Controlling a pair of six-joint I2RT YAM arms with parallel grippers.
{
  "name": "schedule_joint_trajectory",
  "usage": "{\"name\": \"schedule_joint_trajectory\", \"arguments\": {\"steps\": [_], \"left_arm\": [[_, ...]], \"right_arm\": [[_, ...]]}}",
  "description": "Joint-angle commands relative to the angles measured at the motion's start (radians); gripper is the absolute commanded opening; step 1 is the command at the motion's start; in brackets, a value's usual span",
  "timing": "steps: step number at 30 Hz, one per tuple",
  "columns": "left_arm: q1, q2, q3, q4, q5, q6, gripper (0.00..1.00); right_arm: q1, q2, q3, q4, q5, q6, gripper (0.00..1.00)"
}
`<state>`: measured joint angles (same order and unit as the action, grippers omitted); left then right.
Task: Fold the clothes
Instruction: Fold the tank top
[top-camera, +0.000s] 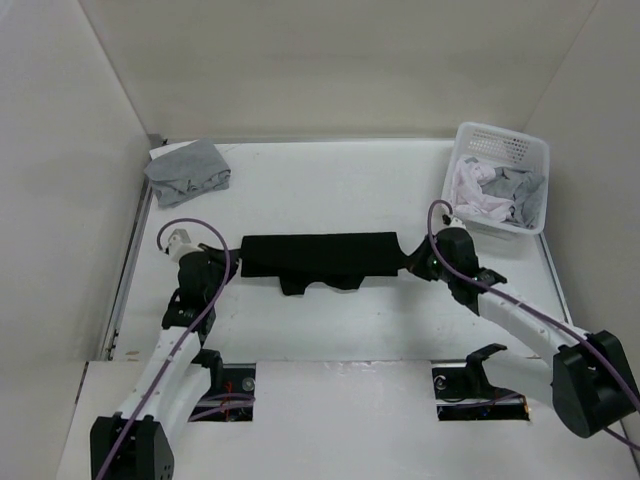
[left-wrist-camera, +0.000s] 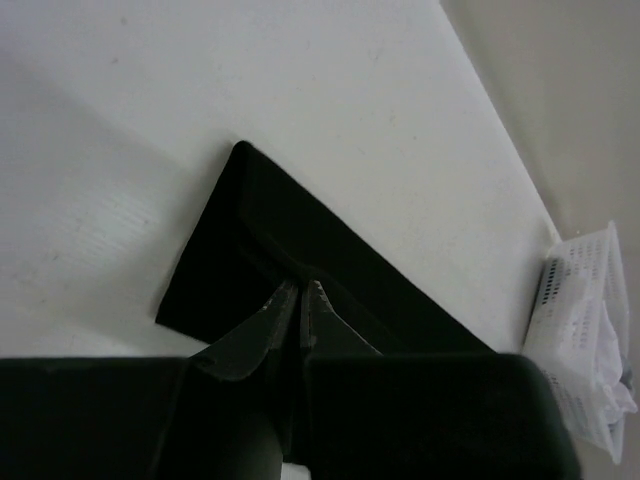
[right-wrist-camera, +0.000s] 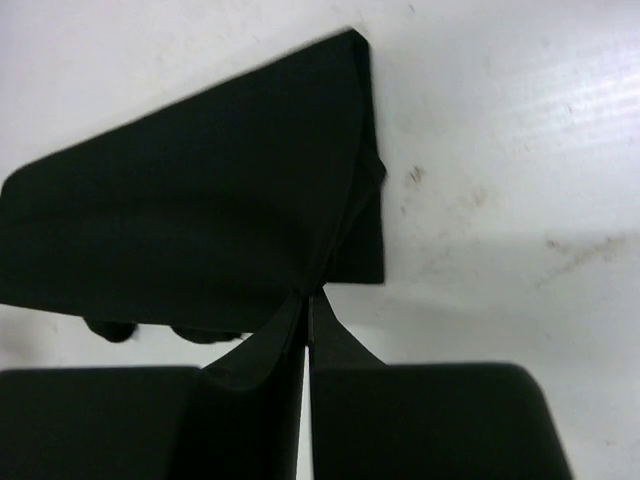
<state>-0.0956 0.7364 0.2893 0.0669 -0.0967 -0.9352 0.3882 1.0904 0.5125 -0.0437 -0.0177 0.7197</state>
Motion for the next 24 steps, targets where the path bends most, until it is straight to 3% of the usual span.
{"name": "schedule_joint_trajectory", "arguments": {"steps": [1, 7, 9, 13, 18, 21, 24], "left_arm": [[0.006, -0.066, -0.064, -0.053, 0.009, 0.003, 0.02], [0.020, -0.130, -0.131, -0.105, 0.011, -0.008, 0.05], [0.020, -0.147, -0.141, -0.130, 0.009, -0.014, 0.10], [0.053, -0.192, -0.128, -0.179, -0.006, -0.014, 0.26], [0.076, -0.223, -0.044, -0.148, -0.015, -0.017, 0.30], [-0.004, -0.093, 0.016, -0.060, -0.018, -0.053, 0.30], [-0.199, 0.090, 0.060, 0.078, -0.060, -0.080, 0.29]], "right_arm": [[0.013, -0.018, -0.045, 0.041, 0.025, 0.032, 0.05], [0.051, -0.001, -0.109, 0.039, 0.032, 0.101, 0.07], [0.050, -0.010, -0.138, 0.045, 0.038, 0.122, 0.11], [0.042, -0.046, -0.143, 0.039, 0.064, 0.127, 0.36], [0.036, -0.032, -0.089, 0.041, 0.076, 0.101, 0.53], [-0.011, 0.090, -0.037, 0.100, 0.073, 0.074, 0.59], [-0.032, 0.230, 0.010, 0.154, 0.056, 0.064, 0.57]]}}
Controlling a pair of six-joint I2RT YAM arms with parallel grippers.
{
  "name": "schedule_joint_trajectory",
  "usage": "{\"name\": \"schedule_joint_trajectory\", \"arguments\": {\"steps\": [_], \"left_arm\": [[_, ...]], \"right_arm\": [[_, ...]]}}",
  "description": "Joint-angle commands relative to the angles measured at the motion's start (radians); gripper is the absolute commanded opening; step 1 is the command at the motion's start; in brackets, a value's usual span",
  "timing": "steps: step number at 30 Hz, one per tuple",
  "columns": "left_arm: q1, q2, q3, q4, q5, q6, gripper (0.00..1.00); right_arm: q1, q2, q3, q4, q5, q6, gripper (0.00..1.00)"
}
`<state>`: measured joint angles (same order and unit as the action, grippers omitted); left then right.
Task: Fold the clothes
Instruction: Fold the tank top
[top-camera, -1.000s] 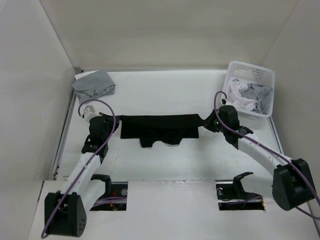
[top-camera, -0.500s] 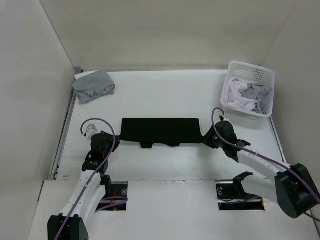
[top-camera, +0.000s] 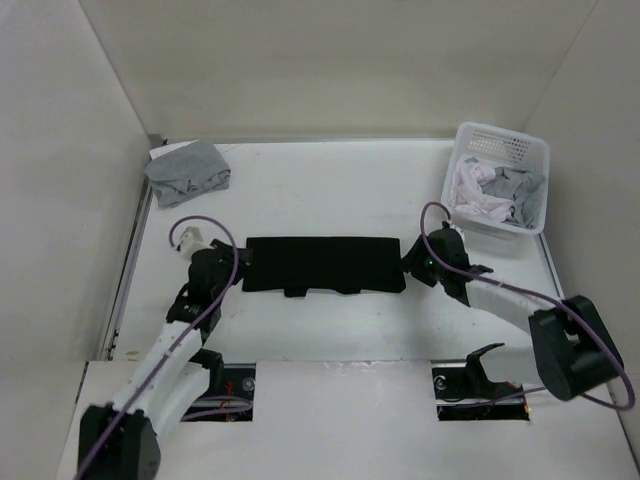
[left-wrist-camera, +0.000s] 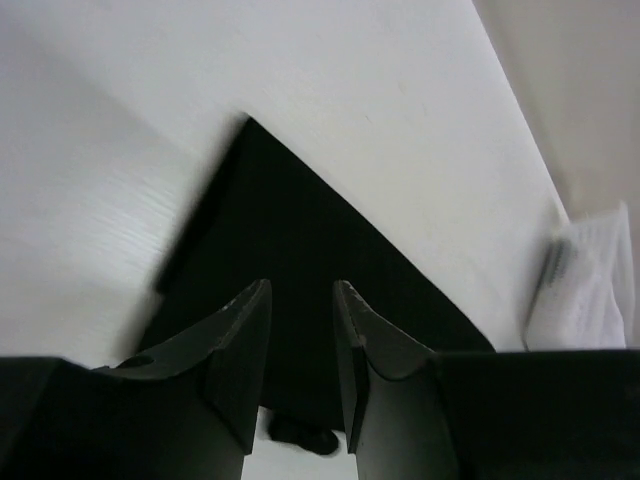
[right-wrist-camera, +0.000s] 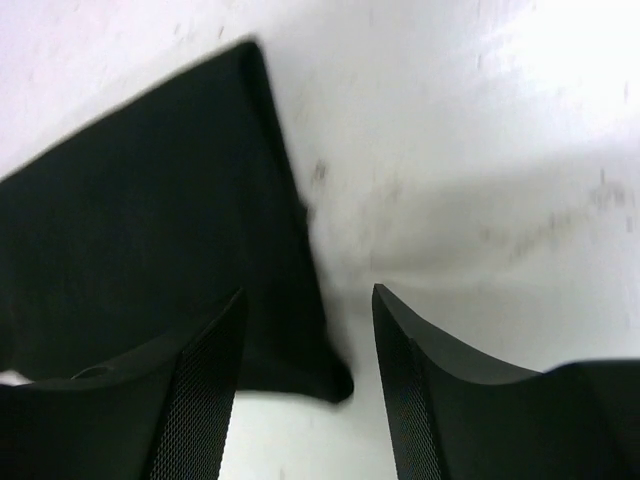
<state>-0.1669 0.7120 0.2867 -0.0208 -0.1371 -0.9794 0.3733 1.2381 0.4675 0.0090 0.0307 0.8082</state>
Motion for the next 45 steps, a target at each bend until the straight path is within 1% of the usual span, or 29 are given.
{"name": "schedule_joint_trajectory", "arguments": {"steps": [1, 3, 5, 6, 9, 11, 15, 17, 18, 20, 21, 25, 27, 28, 30, 33, 35, 37, 41, 45], "left_arm": [[-0.204, 0.177, 0.080, 0.208, -0.054, -0.035, 0.29], [-0.350, 0.307, 0.121, 0.272, -0.131, -0.022, 0.29], [-0.458, 0.447, 0.169, 0.330, -0.177, -0.009, 0.29], [-0.486, 0.492, 0.183, 0.352, -0.182, -0.010, 0.29], [-0.545, 0.636, 0.216, 0.441, -0.171, -0.019, 0.28], [-0.556, 0.702, 0.229, 0.475, -0.160, -0.024, 0.28], [-0.541, 0.750, 0.218, 0.495, -0.136, -0.022, 0.27], [-0.530, 0.741, 0.195, 0.490, -0.134, -0.016, 0.27], [-0.521, 0.732, 0.178, 0.489, -0.134, -0.016, 0.27], [-0.503, 0.710, 0.141, 0.486, -0.133, -0.016, 0.27], [-0.492, 0.699, 0.125, 0.481, -0.133, -0.016, 0.27], [-0.467, 0.637, 0.082, 0.467, -0.124, -0.016, 0.27], [-0.466, 0.589, 0.077, 0.456, -0.122, -0.012, 0.27], [-0.467, 0.568, 0.078, 0.447, -0.124, -0.010, 0.27], [-0.481, 0.531, 0.098, 0.418, -0.127, -0.005, 0.27], [-0.498, 0.483, 0.138, 0.365, -0.131, 0.018, 0.27], [-0.490, 0.436, 0.161, 0.322, -0.133, 0.039, 0.27], [-0.469, 0.370, 0.180, 0.271, -0.136, 0.059, 0.27], [-0.400, 0.235, 0.198, 0.176, -0.141, 0.094, 0.28], [-0.310, 0.107, 0.201, 0.093, -0.125, 0.116, 0.28]], "right_arm": [[-0.018, 0.115, 0.062, 0.121, -0.001, -0.020, 0.57], [-0.014, 0.155, 0.063, 0.150, -0.023, 0.005, 0.56], [-0.012, 0.172, 0.053, 0.172, -0.038, 0.028, 0.53], [-0.006, 0.176, 0.045, 0.180, -0.040, 0.038, 0.52], [0.005, 0.178, 0.011, 0.216, -0.049, 0.077, 0.49], [0.006, 0.173, -0.003, 0.224, -0.057, 0.098, 0.47], [0.029, 0.205, -0.007, 0.235, -0.087, 0.120, 0.44], [0.039, 0.237, -0.015, 0.258, -0.087, 0.135, 0.43], [0.039, 0.244, -0.026, 0.278, -0.091, 0.150, 0.41], [0.039, 0.213, -0.044, 0.298, -0.078, 0.161, 0.38], [0.039, 0.199, -0.049, 0.301, -0.072, 0.166, 0.34], [0.031, 0.172, -0.053, 0.322, -0.051, 0.172, 0.11], [0.032, 0.141, -0.075, 0.356, -0.041, 0.172, 0.05], [0.032, 0.111, -0.087, 0.364, -0.038, 0.172, 0.03], [0.028, 0.025, -0.108, 0.347, -0.020, 0.161, 0.02], [0.040, -0.115, -0.084, 0.200, 0.021, 0.112, 0.02], [0.101, -0.182, -0.034, 0.096, 0.063, 0.079, 0.02], [0.176, -0.216, 0.032, 0.002, 0.121, 0.054, 0.02], [0.302, -0.166, 0.187, -0.130, 0.205, 0.026, 0.02], [0.416, -0.008, 0.368, -0.185, 0.225, 0.016, 0.03]]}}
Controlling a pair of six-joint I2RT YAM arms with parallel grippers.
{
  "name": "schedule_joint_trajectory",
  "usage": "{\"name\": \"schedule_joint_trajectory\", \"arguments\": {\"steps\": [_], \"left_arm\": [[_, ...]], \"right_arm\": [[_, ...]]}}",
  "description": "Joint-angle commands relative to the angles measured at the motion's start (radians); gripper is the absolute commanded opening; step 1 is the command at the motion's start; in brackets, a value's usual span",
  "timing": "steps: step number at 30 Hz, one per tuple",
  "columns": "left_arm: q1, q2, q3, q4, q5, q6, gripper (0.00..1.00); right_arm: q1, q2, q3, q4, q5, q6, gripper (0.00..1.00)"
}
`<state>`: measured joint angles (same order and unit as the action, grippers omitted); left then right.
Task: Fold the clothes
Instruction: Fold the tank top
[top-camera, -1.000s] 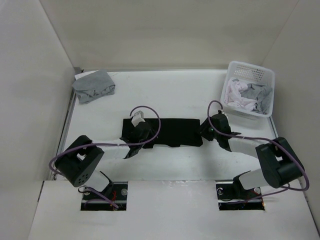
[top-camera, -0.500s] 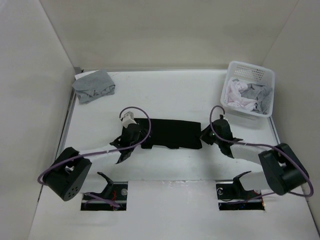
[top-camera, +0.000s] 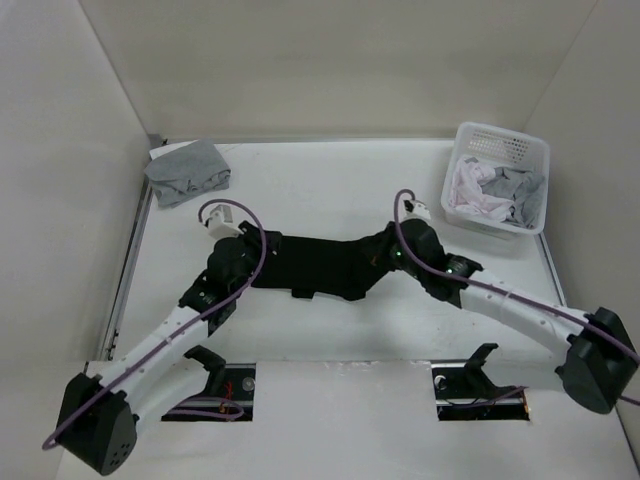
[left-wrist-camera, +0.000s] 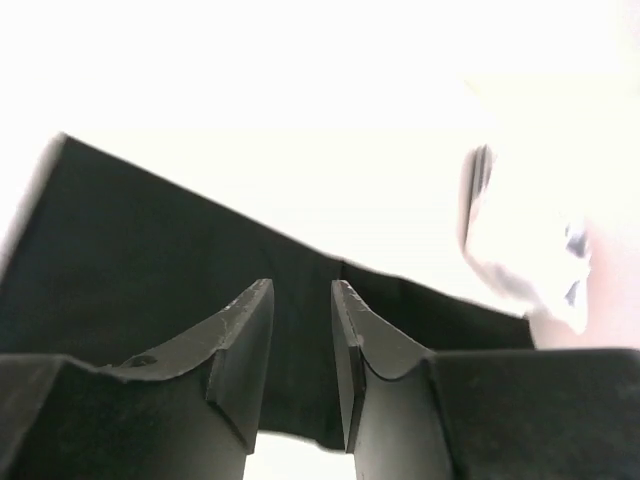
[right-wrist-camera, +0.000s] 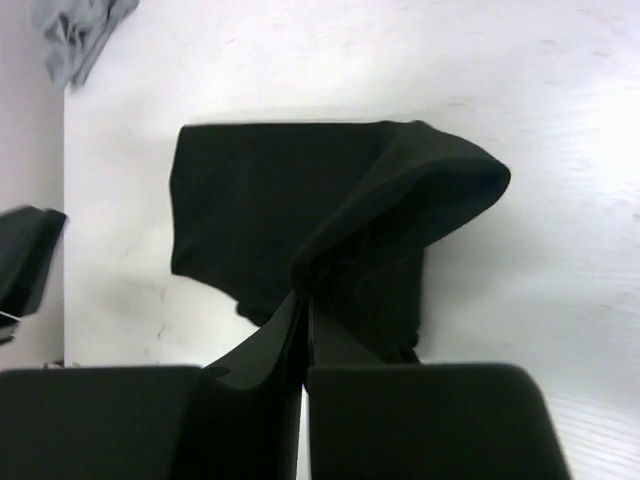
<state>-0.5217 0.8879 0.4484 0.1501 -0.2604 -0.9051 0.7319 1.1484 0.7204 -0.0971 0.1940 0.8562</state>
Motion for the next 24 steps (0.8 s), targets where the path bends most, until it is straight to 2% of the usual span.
{"name": "schedule_joint_trajectory", "arguments": {"steps": [1, 5, 11, 17, 20, 21, 24], "left_arm": [[0.068, -0.095, 0.039, -0.093, 0.004, 0.047, 0.29], [0.153, -0.159, 0.044, -0.139, 0.059, 0.054, 0.29], [0.262, -0.214, 0.032, -0.147, 0.151, 0.048, 0.29], [0.328, -0.234, 0.018, -0.147, 0.210, 0.040, 0.29], [0.344, -0.242, 0.009, -0.142, 0.211, 0.037, 0.29], [0.348, -0.244, 0.007, -0.141, 0.211, 0.034, 0.29], [0.358, -0.248, 0.003, -0.139, 0.210, 0.026, 0.29]], "right_arm": [[0.086, 0.132, 0.167, -0.090, 0.064, -0.032, 0.03], [0.165, 0.354, 0.394, -0.130, 0.065, -0.048, 0.04], [0.220, 0.683, 0.724, -0.191, 0.042, -0.051, 0.06], [0.269, 0.937, 1.006, -0.260, 0.009, -0.051, 0.08], [0.292, 1.019, 1.094, -0.277, -0.014, -0.040, 0.08], [0.300, 1.039, 1.111, -0.273, -0.027, -0.030, 0.13], [0.321, 1.044, 1.116, -0.238, -0.062, -0.022, 0.38]]}}
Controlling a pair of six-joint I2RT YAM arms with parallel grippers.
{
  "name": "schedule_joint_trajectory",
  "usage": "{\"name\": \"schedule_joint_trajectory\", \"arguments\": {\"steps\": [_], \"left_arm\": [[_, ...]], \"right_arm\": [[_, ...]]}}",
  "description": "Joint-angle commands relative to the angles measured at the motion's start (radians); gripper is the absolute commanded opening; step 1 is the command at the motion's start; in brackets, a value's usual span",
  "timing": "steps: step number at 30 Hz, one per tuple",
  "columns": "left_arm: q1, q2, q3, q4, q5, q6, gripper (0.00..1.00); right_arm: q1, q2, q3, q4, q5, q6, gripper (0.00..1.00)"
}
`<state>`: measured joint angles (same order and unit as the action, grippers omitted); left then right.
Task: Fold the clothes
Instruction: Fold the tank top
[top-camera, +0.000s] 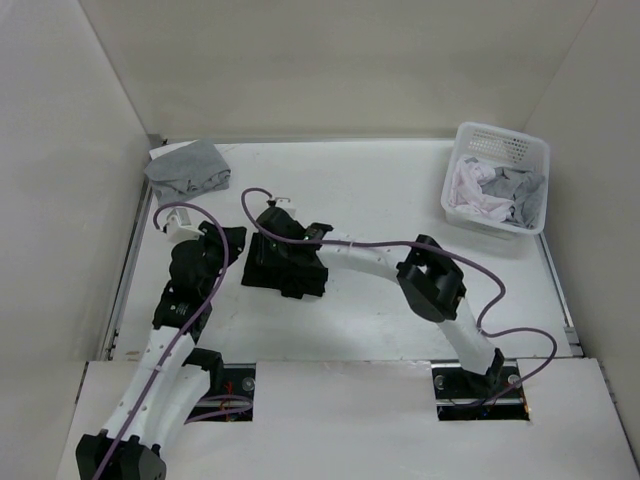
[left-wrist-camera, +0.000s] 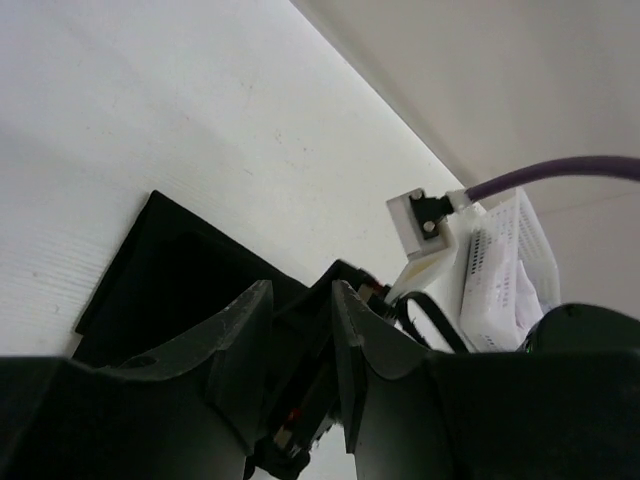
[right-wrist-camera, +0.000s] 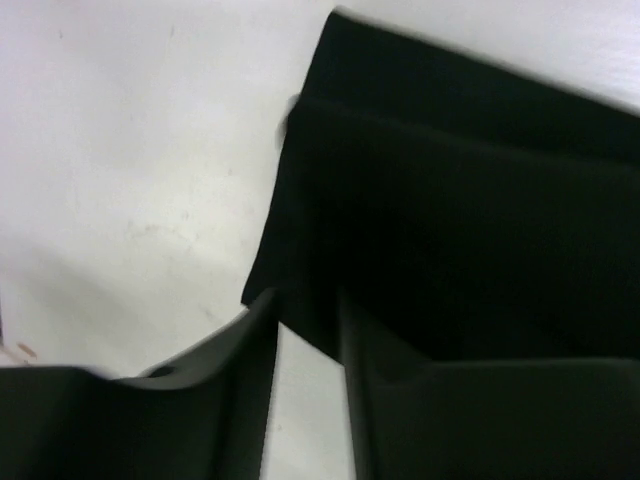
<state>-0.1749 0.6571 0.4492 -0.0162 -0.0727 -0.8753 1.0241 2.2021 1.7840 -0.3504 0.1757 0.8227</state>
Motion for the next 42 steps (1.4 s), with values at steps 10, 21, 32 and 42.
{"name": "schedule_joint_trajectory", "arguments": {"steps": [10, 21, 32, 42], "left_arm": [[-0.054, 0.087, 0.011, 0.070, -0.039, -0.010, 0.29], [-0.373, 0.495, 0.073, 0.159, -0.280, 0.010, 0.14], [-0.186, 0.652, -0.133, 0.321, -0.246, -0.053, 0.17], [-0.156, 0.348, -0.167, 0.127, -0.217, -0.108, 0.24]], "right_arm": [[-0.012, -0.438, -0.453, 0.324, -0.042, -0.010, 0.31], [-0.111, -0.476, -0.727, 0.468, -0.036, -0.008, 0.05], [-0.209, -0.274, -0.600, 0.560, -0.156, -0.059, 0.07], [-0.258, -0.215, -0.624, 0.605, -0.213, -0.010, 0.10]]}}
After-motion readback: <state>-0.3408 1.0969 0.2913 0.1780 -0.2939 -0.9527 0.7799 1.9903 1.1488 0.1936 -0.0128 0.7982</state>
